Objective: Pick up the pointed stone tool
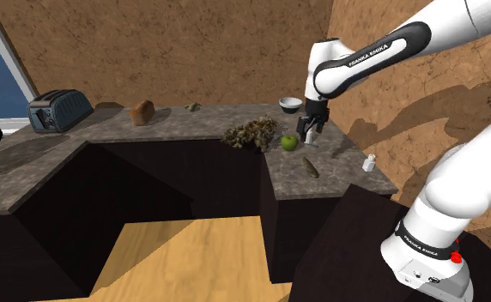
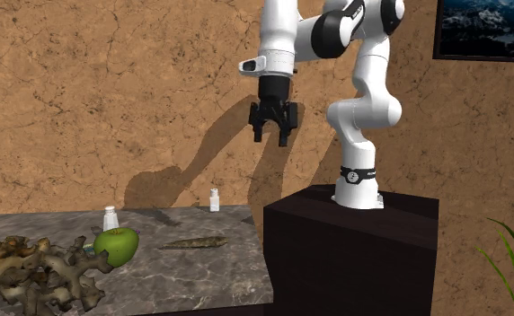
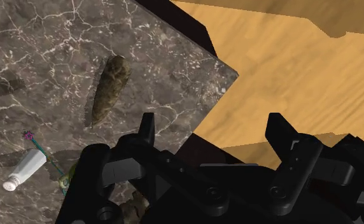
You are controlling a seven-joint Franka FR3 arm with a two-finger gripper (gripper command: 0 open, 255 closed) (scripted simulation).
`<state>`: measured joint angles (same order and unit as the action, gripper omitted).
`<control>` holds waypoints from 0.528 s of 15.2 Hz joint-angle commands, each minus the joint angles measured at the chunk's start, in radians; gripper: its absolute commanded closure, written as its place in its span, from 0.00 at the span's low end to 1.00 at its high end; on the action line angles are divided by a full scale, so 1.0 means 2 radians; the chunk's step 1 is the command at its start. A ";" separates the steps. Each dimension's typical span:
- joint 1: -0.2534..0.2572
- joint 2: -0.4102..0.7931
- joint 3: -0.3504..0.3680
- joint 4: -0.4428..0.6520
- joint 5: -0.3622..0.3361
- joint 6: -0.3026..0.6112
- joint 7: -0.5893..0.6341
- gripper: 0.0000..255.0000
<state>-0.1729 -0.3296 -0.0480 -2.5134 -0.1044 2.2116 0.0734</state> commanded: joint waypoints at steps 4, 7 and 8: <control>-0.019 0.091 -0.018 0.019 -0.008 0.066 0.007 0.00; -0.029 0.145 -0.029 0.037 -0.009 0.099 0.010 0.00; -0.033 0.164 -0.032 0.043 -0.008 0.109 0.010 0.00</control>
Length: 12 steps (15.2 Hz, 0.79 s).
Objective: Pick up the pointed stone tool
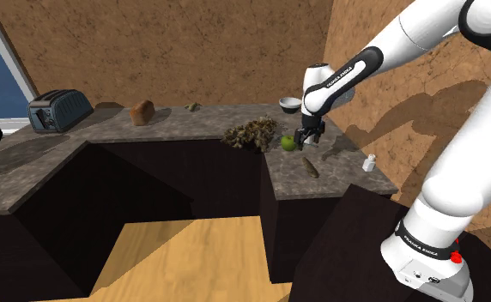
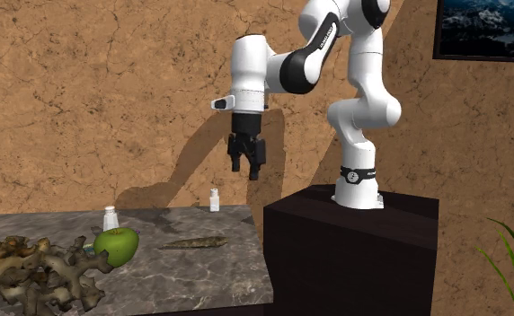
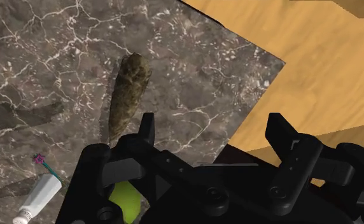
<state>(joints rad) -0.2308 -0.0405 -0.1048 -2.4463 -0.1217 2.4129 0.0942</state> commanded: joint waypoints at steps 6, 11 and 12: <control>-0.025 0.129 -0.021 0.061 0.012 0.059 -0.002 0.00; -0.047 0.219 -0.029 0.115 0.030 0.087 -0.007 0.00; -0.052 0.237 -0.029 0.128 0.034 0.092 -0.008 0.00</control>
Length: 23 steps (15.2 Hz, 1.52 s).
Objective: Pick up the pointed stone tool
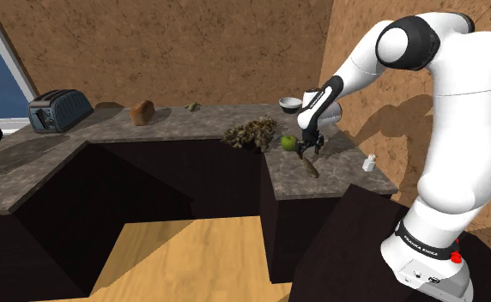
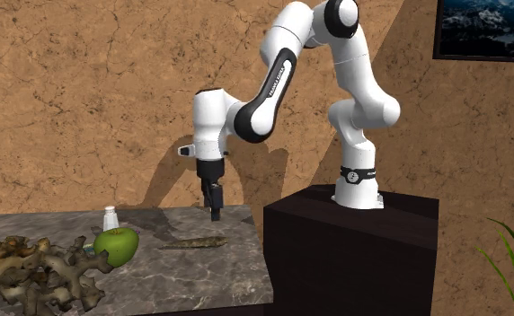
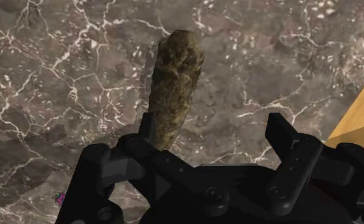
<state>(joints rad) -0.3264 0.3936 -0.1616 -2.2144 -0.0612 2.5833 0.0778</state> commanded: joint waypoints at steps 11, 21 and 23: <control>-0.037 0.145 0.002 0.094 0.026 0.042 -0.004 0.00; -0.039 0.162 0.004 0.101 0.028 0.052 -0.004 1.00; -0.039 0.162 0.004 0.101 0.028 0.052 -0.004 1.00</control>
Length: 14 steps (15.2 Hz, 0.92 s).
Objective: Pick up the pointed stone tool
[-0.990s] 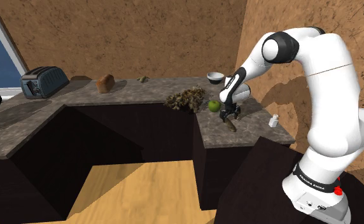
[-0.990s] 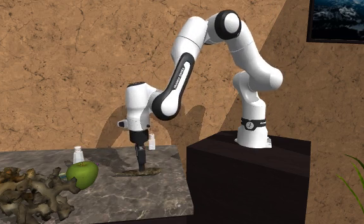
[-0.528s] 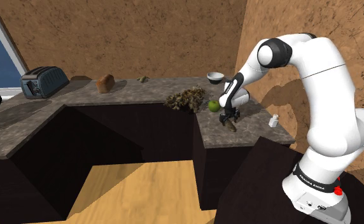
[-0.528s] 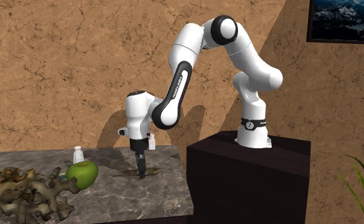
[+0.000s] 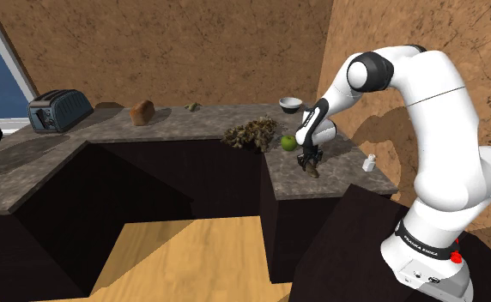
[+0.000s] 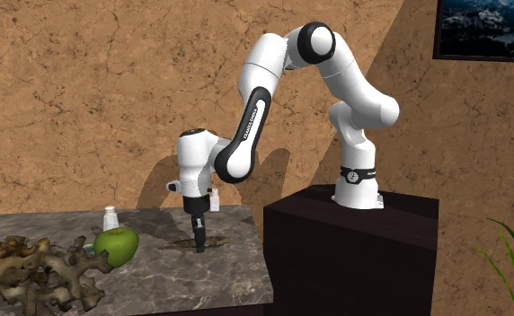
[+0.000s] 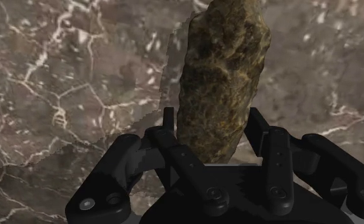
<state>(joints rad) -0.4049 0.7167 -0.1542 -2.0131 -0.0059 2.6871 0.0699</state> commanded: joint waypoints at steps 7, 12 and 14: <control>0.004 -0.032 -0.004 -0.012 -0.003 -0.020 0.000 1.00; 0.007 -0.064 -0.008 -0.022 -0.006 -0.042 0.000 1.00; 0.009 -0.076 -0.010 -0.025 -0.008 -0.051 0.000 1.00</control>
<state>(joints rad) -0.3884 0.5764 -0.1721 -2.0601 -0.0203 2.5943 0.0710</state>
